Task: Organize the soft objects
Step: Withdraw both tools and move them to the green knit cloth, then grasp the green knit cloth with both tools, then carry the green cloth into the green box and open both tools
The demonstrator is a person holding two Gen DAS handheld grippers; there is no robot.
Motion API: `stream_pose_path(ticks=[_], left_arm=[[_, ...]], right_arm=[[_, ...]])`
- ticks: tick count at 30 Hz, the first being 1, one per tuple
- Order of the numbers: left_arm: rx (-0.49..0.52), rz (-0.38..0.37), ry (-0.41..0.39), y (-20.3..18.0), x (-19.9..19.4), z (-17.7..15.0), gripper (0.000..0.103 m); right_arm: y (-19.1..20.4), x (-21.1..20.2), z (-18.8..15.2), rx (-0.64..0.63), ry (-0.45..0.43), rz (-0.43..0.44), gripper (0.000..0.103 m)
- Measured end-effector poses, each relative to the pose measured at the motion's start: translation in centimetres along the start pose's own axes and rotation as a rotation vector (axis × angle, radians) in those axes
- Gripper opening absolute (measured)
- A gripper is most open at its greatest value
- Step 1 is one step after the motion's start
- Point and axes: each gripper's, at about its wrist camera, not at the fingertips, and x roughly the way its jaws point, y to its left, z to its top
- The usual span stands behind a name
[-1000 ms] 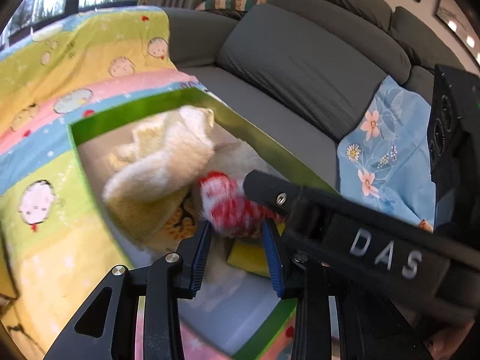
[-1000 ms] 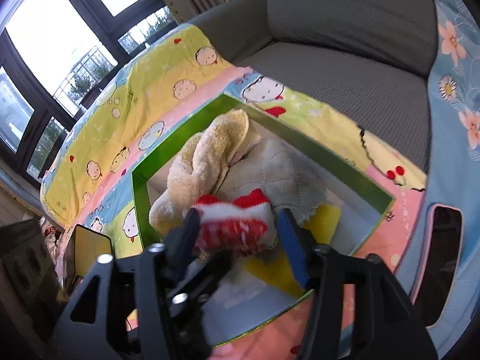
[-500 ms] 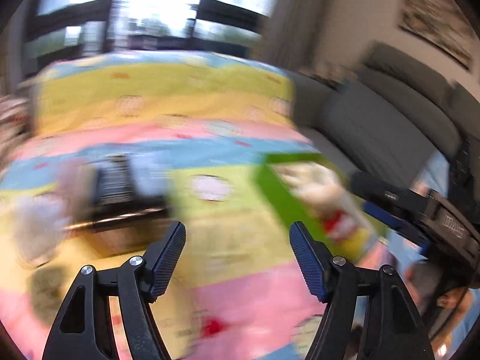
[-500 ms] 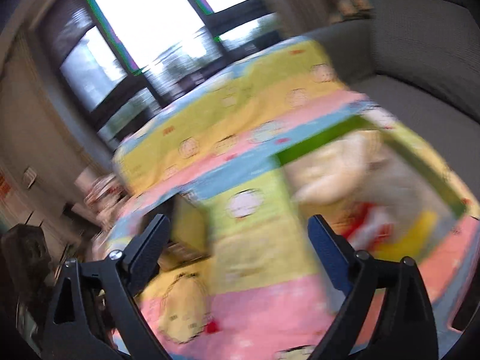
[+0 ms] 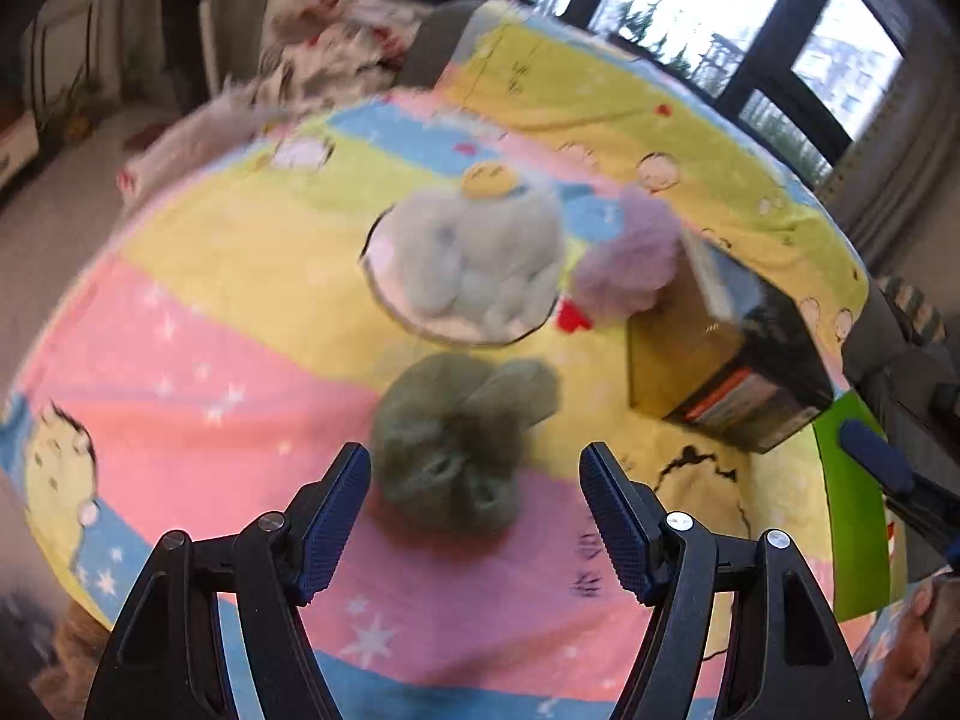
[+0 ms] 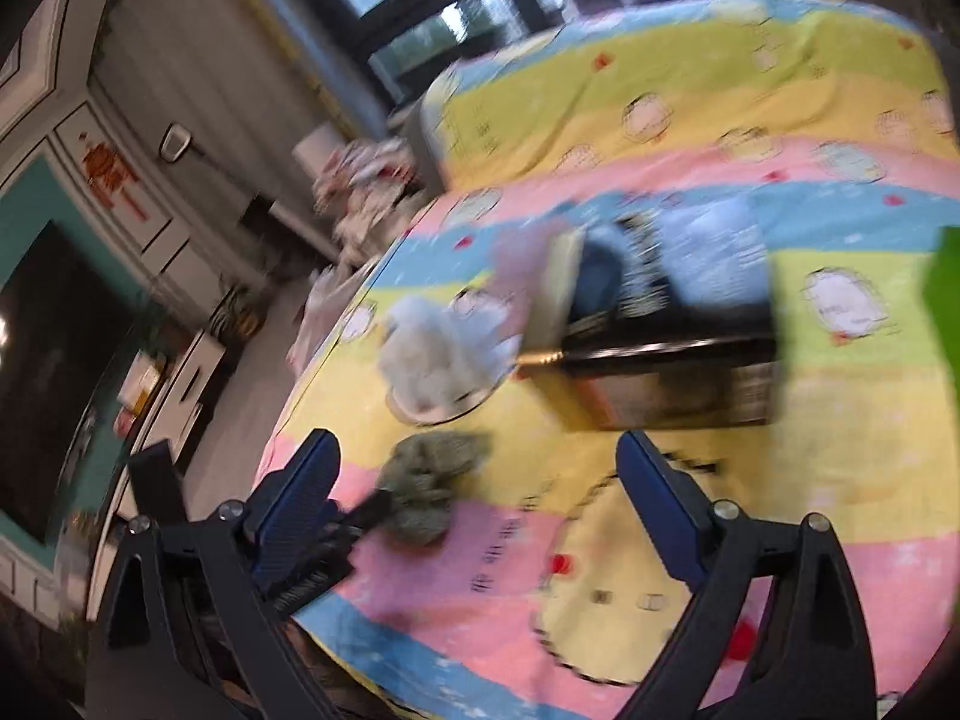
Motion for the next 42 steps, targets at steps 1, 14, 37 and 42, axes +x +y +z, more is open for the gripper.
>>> stream_pose_path(ticks=[1,14,37,42], left_arm=[[-0.015,0.001,0.005,0.6,0.3,0.0,0.073],[-0.074,-0.024,0.06,2.3,3.1,0.0,0.073],[0.129,-0.183,-0.034,-3.1,-1.8,-1.1,0.021],[0.221,-0.251,-0.09,-6.9,-4.7,-1.5,0.021]], right_arm=[[0.5,1.2,0.0,0.002,0.027,0.007,0.09],[3.5,14.0,-1.9,-0.074,0.295,-0.052,0.061],[3.4,8.3,-2.3,-0.037,0.214,0.087,0.016],[2.7,3.1,-1.7,-0.034,0.093,0.082,0.016]])
